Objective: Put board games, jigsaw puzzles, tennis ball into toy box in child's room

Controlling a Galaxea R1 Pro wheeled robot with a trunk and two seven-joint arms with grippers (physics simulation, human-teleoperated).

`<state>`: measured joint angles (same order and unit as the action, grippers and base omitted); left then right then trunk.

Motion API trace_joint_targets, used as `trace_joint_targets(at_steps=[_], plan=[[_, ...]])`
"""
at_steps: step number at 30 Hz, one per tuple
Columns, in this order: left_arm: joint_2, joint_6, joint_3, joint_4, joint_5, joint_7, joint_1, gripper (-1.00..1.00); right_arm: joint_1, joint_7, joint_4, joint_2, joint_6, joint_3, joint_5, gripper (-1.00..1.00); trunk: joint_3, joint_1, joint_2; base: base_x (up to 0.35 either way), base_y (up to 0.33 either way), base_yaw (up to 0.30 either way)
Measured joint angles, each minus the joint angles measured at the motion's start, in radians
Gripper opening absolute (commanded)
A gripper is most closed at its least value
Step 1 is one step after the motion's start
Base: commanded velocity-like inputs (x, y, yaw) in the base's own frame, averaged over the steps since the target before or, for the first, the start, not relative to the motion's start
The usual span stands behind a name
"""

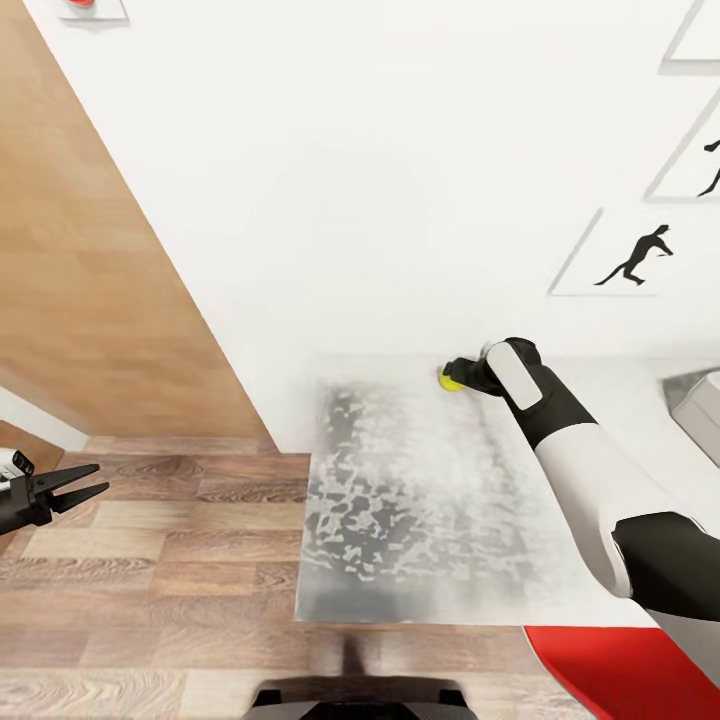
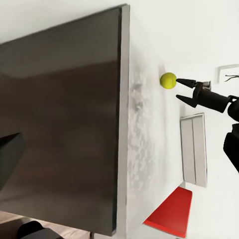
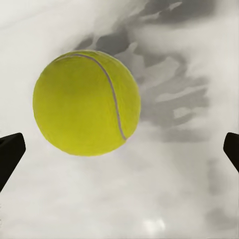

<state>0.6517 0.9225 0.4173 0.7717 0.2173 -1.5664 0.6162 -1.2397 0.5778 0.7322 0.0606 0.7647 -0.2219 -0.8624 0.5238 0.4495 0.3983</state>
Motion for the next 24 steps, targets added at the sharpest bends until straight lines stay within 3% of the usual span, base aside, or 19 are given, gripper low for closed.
trace_joint_targets(at_steps=[9,24], plan=[[0.000,0.000,0.000,0.000,0.000,0.000,0.000,1.00,0.001,0.000,0.000,0.000,0.000,0.000,0.000,1.00,0.001,0.000,0.000,0.029,0.088,0.000],[-0.001,0.001,0.000,0.000,0.000,0.000,0.000,1.00,0.001,0.000,0.000,0.003,-0.002,0.000,0.002,1.00,0.001,0.000,0.000,0.049,-0.015,0.000]])
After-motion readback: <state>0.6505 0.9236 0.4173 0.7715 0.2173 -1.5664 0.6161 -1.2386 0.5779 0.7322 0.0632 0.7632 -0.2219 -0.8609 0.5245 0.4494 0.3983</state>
